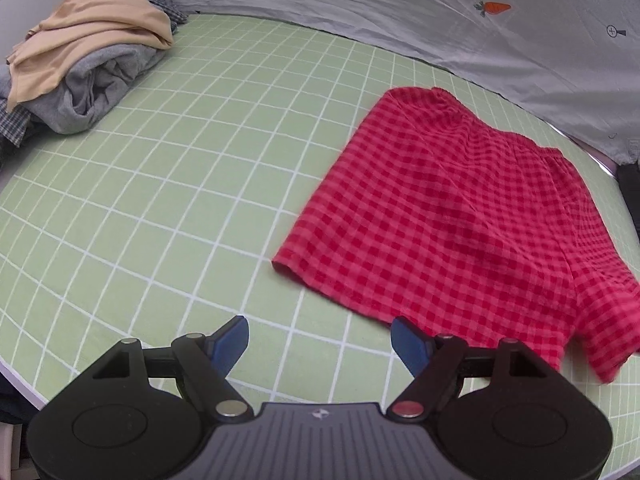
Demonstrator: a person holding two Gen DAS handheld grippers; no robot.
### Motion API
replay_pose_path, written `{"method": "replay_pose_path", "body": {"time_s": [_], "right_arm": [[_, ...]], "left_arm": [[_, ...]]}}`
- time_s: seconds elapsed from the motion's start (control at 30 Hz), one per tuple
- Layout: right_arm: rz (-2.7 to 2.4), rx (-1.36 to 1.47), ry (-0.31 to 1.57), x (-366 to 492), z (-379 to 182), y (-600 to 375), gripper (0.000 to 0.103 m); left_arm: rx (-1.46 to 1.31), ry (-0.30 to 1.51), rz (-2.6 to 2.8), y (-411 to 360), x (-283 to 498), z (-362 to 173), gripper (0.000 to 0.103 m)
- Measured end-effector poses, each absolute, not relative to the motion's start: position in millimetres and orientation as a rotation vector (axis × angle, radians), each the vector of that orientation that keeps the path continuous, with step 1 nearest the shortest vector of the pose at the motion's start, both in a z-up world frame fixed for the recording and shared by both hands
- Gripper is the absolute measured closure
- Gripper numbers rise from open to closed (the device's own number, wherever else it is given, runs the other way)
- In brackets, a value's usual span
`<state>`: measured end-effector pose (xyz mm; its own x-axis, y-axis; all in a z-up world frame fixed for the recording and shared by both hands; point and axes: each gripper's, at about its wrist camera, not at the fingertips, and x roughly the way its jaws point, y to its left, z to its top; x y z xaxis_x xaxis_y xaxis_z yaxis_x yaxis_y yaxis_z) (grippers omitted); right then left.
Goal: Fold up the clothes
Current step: 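Smooth the shorts flat and open both grippers, then grasp the shorts' hem edge with the left gripper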
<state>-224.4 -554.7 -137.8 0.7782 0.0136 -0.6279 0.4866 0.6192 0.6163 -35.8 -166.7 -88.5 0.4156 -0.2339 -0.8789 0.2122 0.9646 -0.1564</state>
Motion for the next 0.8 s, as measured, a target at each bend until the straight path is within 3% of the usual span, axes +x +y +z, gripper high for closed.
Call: {"method": "replay_pose_path", "body": {"time_s": [0.1,0.13,0.17,0.23,0.8], "right_arm": [[-0.359,0.795,0.776,-229,-151,-542,0.093],[-0.374,0.792,0.788,-233,-154,-539,0.087],[-0.383,0.807,0.773,-238,-154,-537,0.074],[-0.423,0.807,0.742,-246,-153,-538,0.065],[-0.566,0.586,0.818,-236,-179,-624,0.065]], "left_arm": [[-0.008,1.111,-0.311,-175,-38,-90,0.024],[-0.001,1.108,-0.320,-178,-39,-90,0.024],[0.005,1.106,-0.327,-181,-40,-90,0.024],[0.012,1.110,-0.334,-185,-42,-91,0.024],[-0.011,1.104,-0.189,-206,-60,-89,0.023]]}}
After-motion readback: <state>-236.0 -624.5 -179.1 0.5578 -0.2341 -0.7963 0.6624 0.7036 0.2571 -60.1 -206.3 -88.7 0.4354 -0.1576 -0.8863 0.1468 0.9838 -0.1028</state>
